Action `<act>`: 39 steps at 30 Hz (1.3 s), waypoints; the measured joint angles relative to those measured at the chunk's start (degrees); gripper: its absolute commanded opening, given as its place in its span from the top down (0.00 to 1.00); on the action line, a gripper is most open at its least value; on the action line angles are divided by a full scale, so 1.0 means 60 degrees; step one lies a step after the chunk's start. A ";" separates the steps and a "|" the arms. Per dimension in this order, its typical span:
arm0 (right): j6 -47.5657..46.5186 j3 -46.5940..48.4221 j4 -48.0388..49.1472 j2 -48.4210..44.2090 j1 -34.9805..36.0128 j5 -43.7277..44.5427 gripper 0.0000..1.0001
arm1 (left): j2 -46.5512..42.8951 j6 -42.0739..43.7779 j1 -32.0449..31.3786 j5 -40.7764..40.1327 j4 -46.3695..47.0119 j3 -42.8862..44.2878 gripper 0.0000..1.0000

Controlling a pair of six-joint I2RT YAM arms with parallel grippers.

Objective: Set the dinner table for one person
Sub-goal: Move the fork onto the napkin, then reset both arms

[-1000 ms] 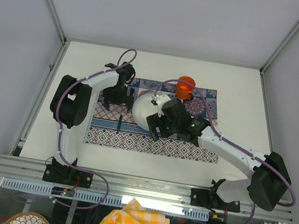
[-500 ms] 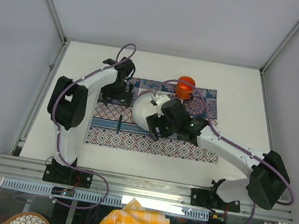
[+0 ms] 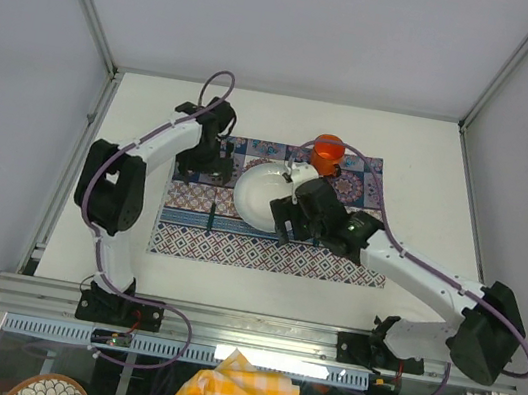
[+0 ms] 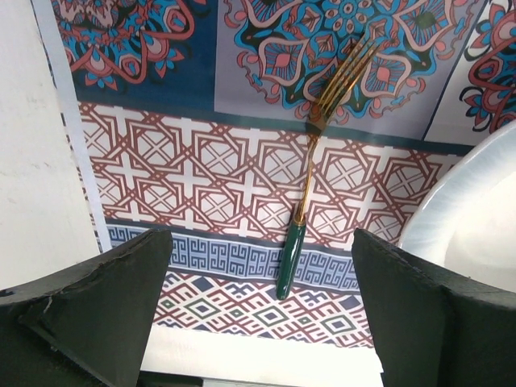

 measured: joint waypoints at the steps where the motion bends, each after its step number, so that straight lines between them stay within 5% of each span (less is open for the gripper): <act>1: 0.0055 -0.0087 -0.0022 -0.0215 -0.0004 0.0193 0.07 | -0.0124 -0.0069 -0.0004 0.0011 0.0084 -0.0135 0.01; 9: 0.0543 -0.0488 -0.0113 -0.0747 -0.0025 0.1198 0.00 | -0.1796 -0.0780 -0.0310 0.0277 0.1031 -0.1574 0.01; 20: 0.1162 -0.0586 -0.0219 -0.0208 -0.0022 0.1774 0.00 | -0.2204 -0.0820 -0.0375 0.0393 0.2106 -0.2823 0.01; 39: 0.1355 -0.0583 -0.0273 -0.0889 -0.0503 0.2987 0.00 | -0.2830 -0.0761 -0.0379 0.0423 0.3198 -0.3271 0.01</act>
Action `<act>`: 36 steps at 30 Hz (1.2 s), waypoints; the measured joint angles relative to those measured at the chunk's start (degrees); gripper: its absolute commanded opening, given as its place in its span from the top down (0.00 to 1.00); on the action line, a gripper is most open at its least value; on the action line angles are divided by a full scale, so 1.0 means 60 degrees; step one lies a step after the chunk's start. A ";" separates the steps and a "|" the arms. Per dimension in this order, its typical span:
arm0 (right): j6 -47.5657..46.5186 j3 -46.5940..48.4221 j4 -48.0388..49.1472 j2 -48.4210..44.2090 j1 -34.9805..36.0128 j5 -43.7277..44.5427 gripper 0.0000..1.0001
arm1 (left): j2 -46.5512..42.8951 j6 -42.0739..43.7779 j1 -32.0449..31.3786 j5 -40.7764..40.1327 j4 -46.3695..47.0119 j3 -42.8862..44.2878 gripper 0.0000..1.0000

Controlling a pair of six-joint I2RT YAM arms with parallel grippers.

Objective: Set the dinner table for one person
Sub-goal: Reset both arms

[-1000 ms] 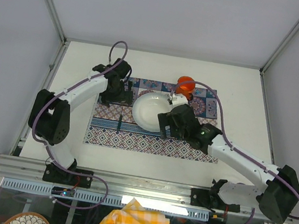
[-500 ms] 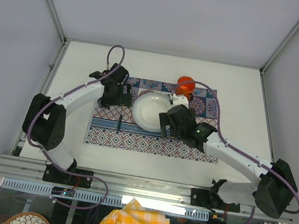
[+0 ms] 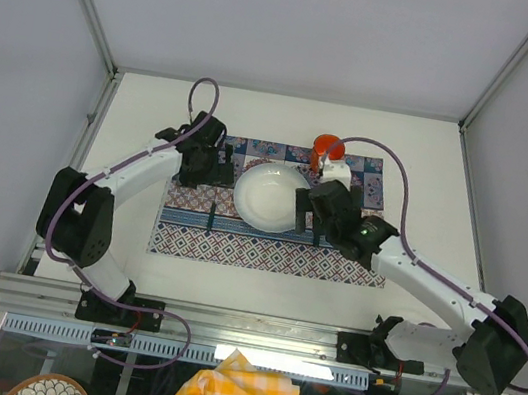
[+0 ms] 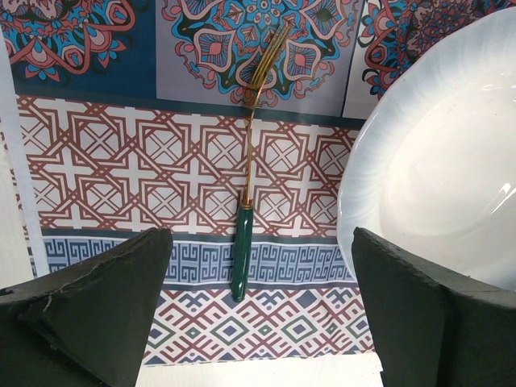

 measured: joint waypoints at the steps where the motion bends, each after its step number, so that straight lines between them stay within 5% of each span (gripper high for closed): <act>1: 0.0026 -0.0004 0.0000 -0.0007 -0.0051 0.0000 0.00 | 0.0000 0.0004 0.0000 0.0022 0.0036 0.0000 0.01; 36: 0.0656 -0.0608 -0.0670 -0.2310 -0.0710 -0.0430 0.00 | -0.1217 -0.0514 -0.0317 0.0310 -0.0018 -0.0324 0.01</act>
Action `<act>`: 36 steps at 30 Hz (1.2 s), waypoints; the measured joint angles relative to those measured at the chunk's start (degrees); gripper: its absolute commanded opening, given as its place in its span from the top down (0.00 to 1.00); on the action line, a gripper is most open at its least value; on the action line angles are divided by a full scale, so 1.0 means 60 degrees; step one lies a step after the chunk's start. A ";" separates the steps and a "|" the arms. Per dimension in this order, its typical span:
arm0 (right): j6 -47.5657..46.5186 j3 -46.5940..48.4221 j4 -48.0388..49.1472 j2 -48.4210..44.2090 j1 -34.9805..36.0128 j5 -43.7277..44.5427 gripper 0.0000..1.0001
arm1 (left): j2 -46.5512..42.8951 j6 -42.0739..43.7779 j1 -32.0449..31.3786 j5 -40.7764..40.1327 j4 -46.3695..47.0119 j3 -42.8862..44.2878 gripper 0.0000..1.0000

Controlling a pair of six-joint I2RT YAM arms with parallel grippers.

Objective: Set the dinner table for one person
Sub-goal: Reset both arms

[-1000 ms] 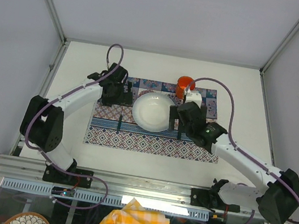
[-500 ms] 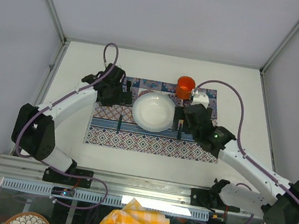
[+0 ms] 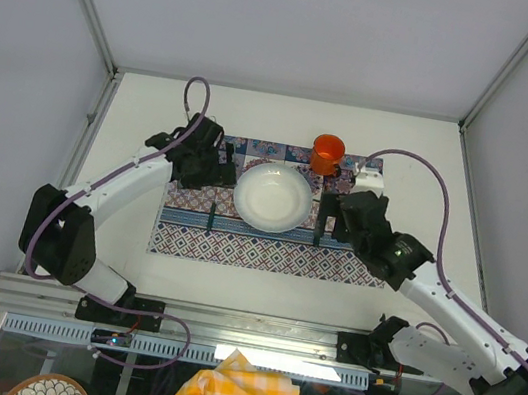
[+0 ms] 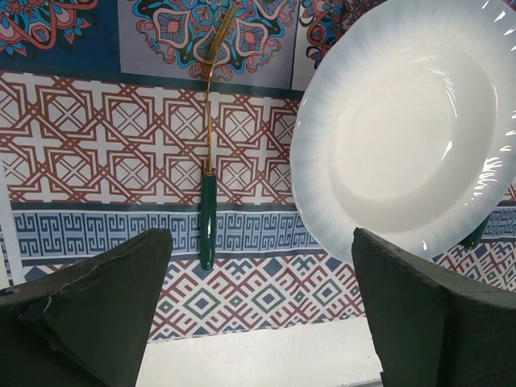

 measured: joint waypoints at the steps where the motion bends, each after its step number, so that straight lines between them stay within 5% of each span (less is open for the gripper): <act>1: 0.0000 -0.0022 -0.0055 -0.0022 -0.0004 -0.0004 0.00 | 0.0000 0.0000 -0.0051 0.0004 0.0000 0.0000 0.01; 36: 0.0029 -0.0237 -0.0929 -0.0801 -0.0503 0.0255 0.00 | 0.0004 0.0248 -0.0051 -0.1311 -0.0477 0.0382 0.01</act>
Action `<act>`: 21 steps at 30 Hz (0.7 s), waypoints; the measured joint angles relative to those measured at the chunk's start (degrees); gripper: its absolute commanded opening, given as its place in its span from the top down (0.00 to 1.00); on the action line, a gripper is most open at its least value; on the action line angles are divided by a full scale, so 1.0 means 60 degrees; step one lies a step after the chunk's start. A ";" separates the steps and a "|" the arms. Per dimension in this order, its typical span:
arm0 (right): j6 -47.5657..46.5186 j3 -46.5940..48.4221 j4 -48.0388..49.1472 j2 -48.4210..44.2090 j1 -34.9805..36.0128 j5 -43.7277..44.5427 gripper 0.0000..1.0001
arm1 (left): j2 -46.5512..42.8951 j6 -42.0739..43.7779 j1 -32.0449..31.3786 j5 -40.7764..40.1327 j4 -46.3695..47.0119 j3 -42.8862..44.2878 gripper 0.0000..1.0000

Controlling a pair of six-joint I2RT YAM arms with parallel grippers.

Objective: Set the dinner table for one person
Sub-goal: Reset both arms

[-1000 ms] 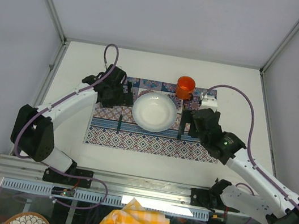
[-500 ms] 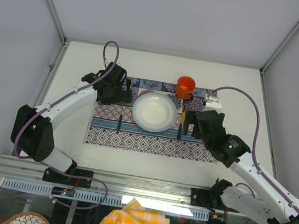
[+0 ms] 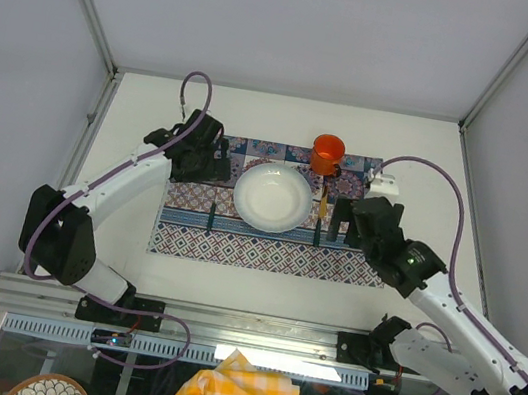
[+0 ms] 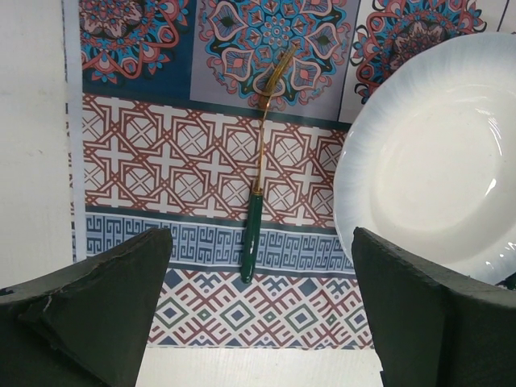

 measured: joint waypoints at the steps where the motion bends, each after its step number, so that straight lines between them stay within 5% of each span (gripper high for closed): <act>1: -0.0018 0.0000 0.0004 -0.0040 -0.0018 0.0000 0.00 | 0.0000 0.0040 0.0000 -0.0066 -0.0004 0.0000 0.01; 13: -0.0918 0.0000 0.0106 -0.0364 -0.0903 0.0809 0.01 | -0.0310 0.0758 0.0004 -0.1268 -0.0160 0.0007 0.01; 21: -0.2033 -0.0433 0.1639 -0.1027 -0.3410 0.0521 0.00 | -0.1231 0.1494 0.0503 -0.1963 0.0514 -0.0331 0.01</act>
